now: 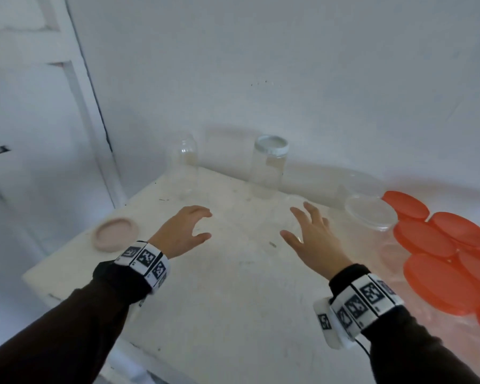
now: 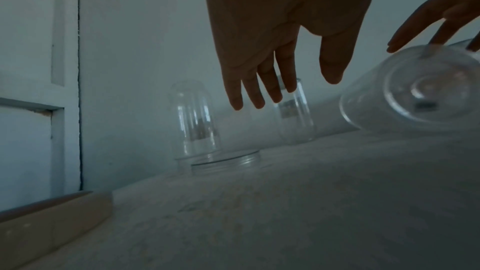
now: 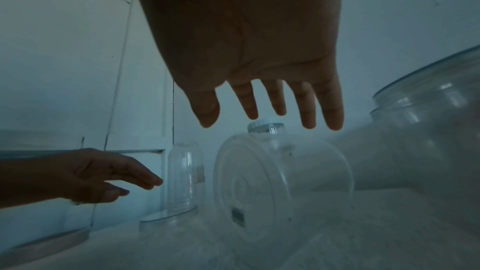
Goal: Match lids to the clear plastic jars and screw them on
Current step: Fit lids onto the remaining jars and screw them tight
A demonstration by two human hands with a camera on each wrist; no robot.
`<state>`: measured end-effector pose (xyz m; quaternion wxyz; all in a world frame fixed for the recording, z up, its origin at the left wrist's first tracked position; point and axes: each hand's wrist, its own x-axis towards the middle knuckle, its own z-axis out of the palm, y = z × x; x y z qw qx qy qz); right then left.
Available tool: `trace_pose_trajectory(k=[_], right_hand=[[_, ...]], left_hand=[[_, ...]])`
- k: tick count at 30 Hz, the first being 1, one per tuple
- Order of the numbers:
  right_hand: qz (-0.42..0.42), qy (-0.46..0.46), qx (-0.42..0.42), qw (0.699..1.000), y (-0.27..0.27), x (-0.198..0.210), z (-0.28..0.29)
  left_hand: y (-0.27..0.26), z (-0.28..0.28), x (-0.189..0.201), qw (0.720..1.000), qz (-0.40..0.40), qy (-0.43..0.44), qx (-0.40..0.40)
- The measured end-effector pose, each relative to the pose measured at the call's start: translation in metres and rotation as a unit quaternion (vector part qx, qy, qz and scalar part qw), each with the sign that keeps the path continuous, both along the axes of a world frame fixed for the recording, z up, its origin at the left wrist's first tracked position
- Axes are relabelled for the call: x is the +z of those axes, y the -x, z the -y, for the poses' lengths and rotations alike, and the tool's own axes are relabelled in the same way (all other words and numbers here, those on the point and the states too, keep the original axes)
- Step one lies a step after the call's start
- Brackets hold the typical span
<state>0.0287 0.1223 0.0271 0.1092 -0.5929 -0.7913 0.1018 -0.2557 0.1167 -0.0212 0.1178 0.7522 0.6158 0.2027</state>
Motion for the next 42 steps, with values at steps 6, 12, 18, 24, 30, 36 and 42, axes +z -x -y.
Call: trace_pose_trajectory(k=[6,12,18,24,30,36,42], right_hand=[[0.007,0.0,-0.036,0.999,0.041,-0.01,-0.027],[-0.023,-0.062,-0.02,0.998,0.059,-0.015,-0.032],[0.074,-0.003,-0.023,0.997,0.065,-0.012,-0.033],[0.113,-0.022,0.013,0.993,0.071,-0.009,-0.029],[0.166,-0.042,-0.028,0.985,0.085,-0.011,-0.03],[0.073,-0.028,-0.022,0.997,0.097,-0.014,-0.025],[0.002,-0.07,0.004,0.998,0.101,-0.015,-0.019]], left_hand=[[0.038,-0.042,-0.007,0.998,-0.006,0.069,-0.002],[0.053,-0.073,-0.008,0.996,-0.025,0.081,-0.015],[0.06,-0.088,-0.017,0.981,-0.1,0.165,-0.002],[0.064,-0.088,-0.016,0.977,-0.126,0.171,-0.008],[0.058,-0.084,-0.011,0.978,-0.143,0.152,-0.026],[0.057,-0.082,-0.014,0.975,-0.094,0.2,-0.031],[0.051,-0.078,-0.01,0.977,-0.086,0.195,-0.032]])
